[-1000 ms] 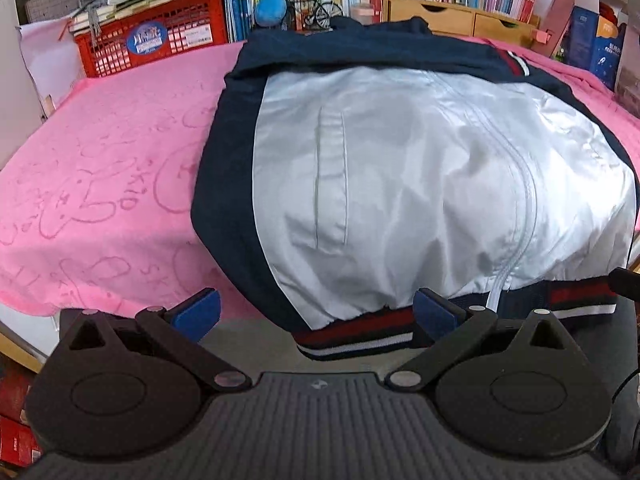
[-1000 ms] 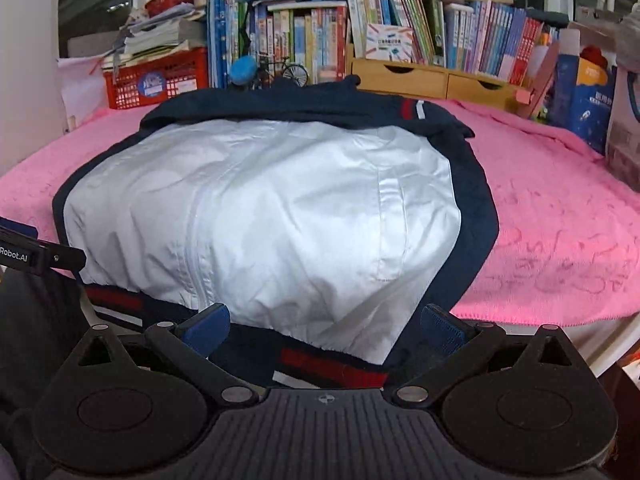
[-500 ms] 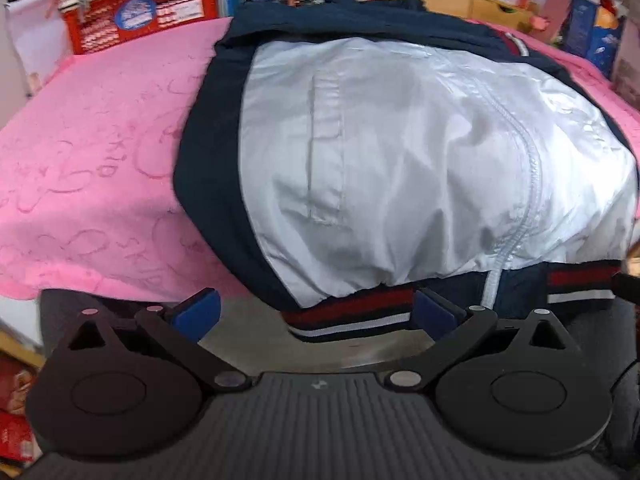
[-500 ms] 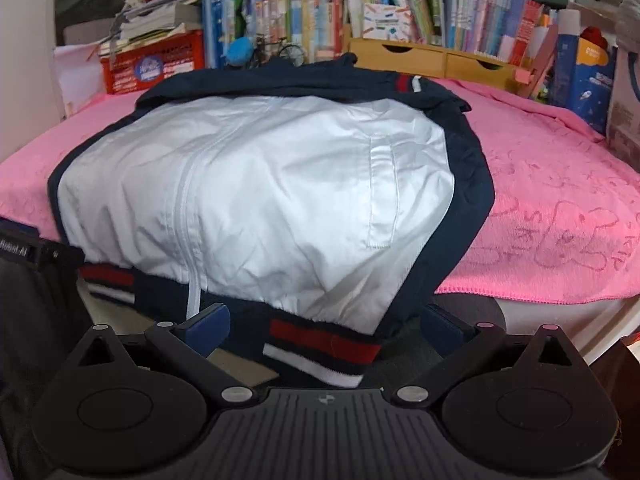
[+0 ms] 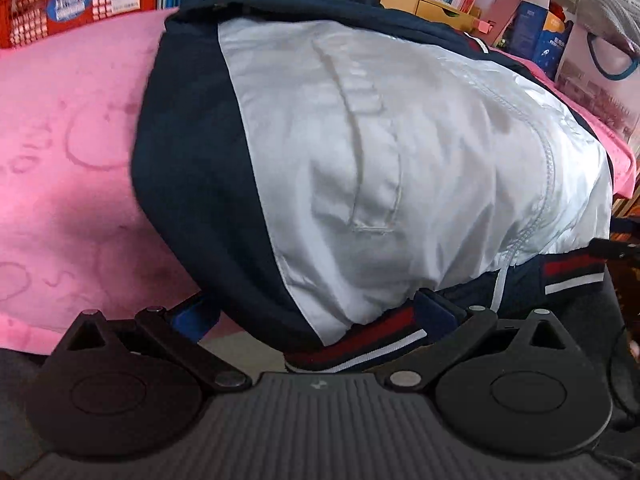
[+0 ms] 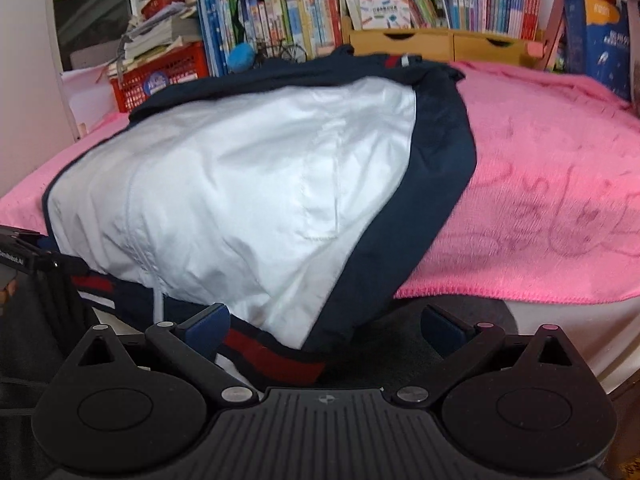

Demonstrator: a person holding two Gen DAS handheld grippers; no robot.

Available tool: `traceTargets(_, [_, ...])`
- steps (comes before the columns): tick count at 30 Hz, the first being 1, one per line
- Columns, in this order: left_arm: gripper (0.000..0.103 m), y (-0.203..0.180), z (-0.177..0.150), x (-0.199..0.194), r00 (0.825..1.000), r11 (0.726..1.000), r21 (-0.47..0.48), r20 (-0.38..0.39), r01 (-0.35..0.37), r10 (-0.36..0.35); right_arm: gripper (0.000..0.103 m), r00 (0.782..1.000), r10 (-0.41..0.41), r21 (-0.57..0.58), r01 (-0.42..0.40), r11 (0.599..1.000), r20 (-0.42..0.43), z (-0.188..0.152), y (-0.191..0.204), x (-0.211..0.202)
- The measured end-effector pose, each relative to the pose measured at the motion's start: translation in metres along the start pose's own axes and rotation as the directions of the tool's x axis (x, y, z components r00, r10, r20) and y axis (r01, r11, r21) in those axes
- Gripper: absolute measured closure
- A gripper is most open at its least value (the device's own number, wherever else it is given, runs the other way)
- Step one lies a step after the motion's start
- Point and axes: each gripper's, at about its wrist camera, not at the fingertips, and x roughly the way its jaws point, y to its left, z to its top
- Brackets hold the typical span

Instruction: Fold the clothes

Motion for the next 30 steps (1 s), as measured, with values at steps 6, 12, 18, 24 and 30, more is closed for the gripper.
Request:
traceTargets(6, [0.0,-0.005,-0.003,0.018,0.998,0.998,0.022,0.023,0.065,-0.066,0.006,0.991,0.132,0.105,-0.132,0.986,0.004,-0.001,-0.011,0.02])
traceTargets(12, [0.034,0.002,-0.007,0.023,0.983,0.983,-0.044,0.062,0.177,-0.174,0.065,0.977,0.202,0.172,-0.188,0.967,-0.067,-0.006,-0.008,0.023])
traceTargets(18, [0.067,0.01,0.003,-0.065,0.822,0.841,-0.018,0.222,0.541,-0.524,0.079,0.93,0.366,0.189,-0.367,0.911,0.041,0.027,0.004,-0.047])
traceTargets(24, [0.061,0.027,0.109,-0.101,0.759,0.863,0.008,0.471,0.505,-0.448,0.08,0.849,0.42,0.1,-0.471,0.877,0.32,0.146,0.008,-0.08])
traceTargets(30, [0.048,0.061,0.222,-0.041,0.903,0.939,-0.245,0.411,0.24,-0.123,0.042,0.938,0.155,0.303,-0.252,0.919,0.309,0.26,-0.028,0.014])
